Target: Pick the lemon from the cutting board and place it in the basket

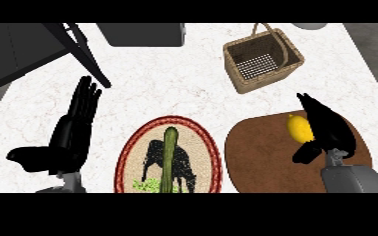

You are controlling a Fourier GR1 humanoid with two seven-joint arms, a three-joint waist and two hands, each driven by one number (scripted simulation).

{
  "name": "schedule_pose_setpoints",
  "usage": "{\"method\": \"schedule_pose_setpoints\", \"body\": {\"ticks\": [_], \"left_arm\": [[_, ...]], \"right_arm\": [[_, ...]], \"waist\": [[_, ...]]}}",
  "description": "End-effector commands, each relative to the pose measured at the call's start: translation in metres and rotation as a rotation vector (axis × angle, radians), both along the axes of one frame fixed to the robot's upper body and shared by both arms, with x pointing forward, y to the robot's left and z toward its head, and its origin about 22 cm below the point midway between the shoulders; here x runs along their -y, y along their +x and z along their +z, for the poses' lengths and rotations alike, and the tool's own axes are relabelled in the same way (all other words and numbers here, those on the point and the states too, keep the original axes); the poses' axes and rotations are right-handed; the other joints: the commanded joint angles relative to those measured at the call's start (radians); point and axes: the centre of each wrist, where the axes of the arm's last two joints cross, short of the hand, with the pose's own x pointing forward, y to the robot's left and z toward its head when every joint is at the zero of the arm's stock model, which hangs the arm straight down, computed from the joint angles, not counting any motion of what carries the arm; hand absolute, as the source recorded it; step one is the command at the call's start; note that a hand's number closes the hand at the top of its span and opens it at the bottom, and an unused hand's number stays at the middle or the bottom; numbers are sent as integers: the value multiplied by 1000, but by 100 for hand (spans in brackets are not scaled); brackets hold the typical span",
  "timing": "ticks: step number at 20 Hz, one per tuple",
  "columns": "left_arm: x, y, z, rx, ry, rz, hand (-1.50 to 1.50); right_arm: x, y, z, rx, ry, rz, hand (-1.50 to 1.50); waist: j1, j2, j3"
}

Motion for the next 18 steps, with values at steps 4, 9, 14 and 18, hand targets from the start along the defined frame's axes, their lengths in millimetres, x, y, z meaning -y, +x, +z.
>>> {"method": "schedule_pose_setpoints", "body": {"ticks": [4, 9, 14, 18], "left_arm": [[0, -12, -2, -9, -13, -6, 0], [-2, -18, -14, 2, -13, 8, 0], [6, -8, 2, -6, -8, -10, 0], [9, 2, -3, -1, 0, -48, 0]], "right_arm": [[-8, 4, -18, -70, -6, 64, 150], [-9, 6, -10, -84, -91, 154, 150], [-28, 4, -29, -14, -114, 172, 150], [-84, 55, -6, -29, -69, -82, 150]], "waist": [[2, 0, 0], [2, 0, 0], [2, 0, 0], [51, 17, 0]]}}
